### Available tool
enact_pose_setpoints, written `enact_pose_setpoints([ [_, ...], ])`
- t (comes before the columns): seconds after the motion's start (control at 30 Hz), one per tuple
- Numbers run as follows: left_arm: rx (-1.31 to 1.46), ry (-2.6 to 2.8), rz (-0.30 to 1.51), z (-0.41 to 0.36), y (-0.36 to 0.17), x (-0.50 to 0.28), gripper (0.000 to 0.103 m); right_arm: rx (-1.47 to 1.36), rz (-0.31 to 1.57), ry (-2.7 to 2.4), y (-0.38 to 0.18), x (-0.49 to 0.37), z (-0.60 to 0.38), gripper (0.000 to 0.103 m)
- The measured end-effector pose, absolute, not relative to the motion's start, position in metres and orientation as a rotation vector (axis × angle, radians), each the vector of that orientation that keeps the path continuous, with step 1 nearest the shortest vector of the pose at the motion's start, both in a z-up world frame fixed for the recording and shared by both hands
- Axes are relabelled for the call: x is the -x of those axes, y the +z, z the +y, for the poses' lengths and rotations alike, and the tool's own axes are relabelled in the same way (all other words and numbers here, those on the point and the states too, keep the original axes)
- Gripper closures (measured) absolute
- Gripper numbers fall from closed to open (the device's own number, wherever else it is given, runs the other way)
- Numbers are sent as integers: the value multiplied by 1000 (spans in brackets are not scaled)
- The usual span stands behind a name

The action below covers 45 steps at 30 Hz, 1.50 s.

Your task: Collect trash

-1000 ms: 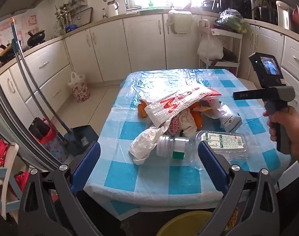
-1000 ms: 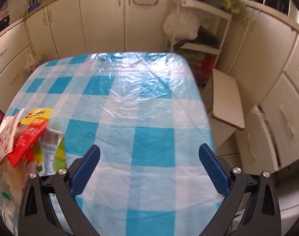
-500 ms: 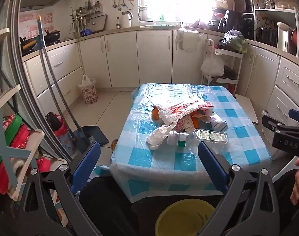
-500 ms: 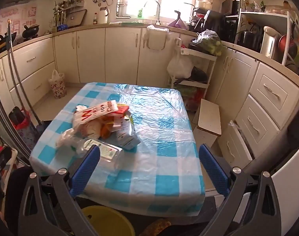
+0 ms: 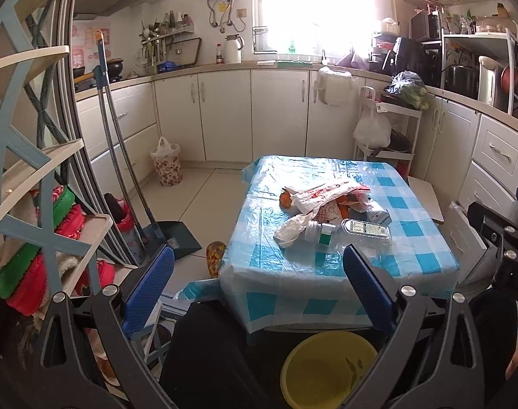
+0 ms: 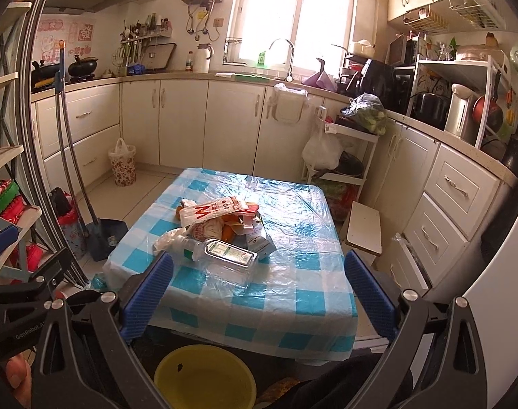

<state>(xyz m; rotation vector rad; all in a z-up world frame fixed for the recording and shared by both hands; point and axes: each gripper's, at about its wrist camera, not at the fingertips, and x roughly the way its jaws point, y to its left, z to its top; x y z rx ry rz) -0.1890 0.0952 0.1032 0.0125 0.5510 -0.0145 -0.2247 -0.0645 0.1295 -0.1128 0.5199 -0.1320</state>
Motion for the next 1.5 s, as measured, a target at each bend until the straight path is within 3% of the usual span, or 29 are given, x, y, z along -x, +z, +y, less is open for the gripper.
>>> enact_pose_setpoints([
  [1.5, -32, -23, 487, 90, 131, 227, 7, 62, 470, -112, 146, 263, -69, 7],
])
